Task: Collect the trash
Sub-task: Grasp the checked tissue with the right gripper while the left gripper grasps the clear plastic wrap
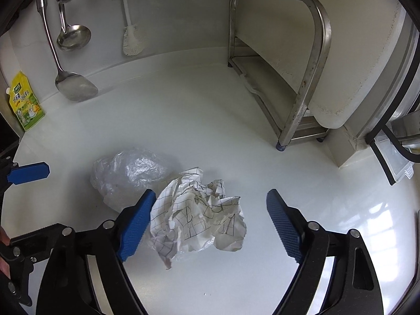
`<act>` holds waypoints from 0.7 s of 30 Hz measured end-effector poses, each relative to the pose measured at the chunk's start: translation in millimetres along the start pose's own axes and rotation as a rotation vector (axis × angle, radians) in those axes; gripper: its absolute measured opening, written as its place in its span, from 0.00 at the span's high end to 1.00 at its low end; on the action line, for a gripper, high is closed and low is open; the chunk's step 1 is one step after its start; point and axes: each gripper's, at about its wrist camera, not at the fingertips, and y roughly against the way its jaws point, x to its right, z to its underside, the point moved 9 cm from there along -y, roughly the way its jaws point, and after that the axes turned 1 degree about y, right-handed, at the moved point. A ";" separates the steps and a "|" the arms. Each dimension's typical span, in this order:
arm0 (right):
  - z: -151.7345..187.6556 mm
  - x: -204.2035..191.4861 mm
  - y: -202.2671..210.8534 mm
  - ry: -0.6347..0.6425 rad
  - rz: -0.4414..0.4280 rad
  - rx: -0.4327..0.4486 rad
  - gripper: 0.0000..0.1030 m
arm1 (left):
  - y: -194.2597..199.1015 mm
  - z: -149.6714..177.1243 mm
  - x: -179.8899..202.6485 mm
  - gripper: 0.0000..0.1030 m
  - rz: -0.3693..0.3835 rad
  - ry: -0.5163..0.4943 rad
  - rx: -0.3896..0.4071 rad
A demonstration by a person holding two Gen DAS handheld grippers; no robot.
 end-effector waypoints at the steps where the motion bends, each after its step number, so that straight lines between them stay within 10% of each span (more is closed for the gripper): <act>1: 1.4 1.4 0.7 -0.001 -0.003 -0.005 0.45 | -0.7 -0.7 0.4 0.14 0.000 -0.001 0.000; 9: 2.4 8.6 15.1 -0.001 -0.002 0.017 0.72 | -2.0 -1.8 5.2 0.14 0.009 -0.003 0.002; 21: 12.9 33.4 69.4 -0.060 -0.029 0.093 0.76 | -21.3 -15.6 23.0 0.14 0.020 -0.028 0.001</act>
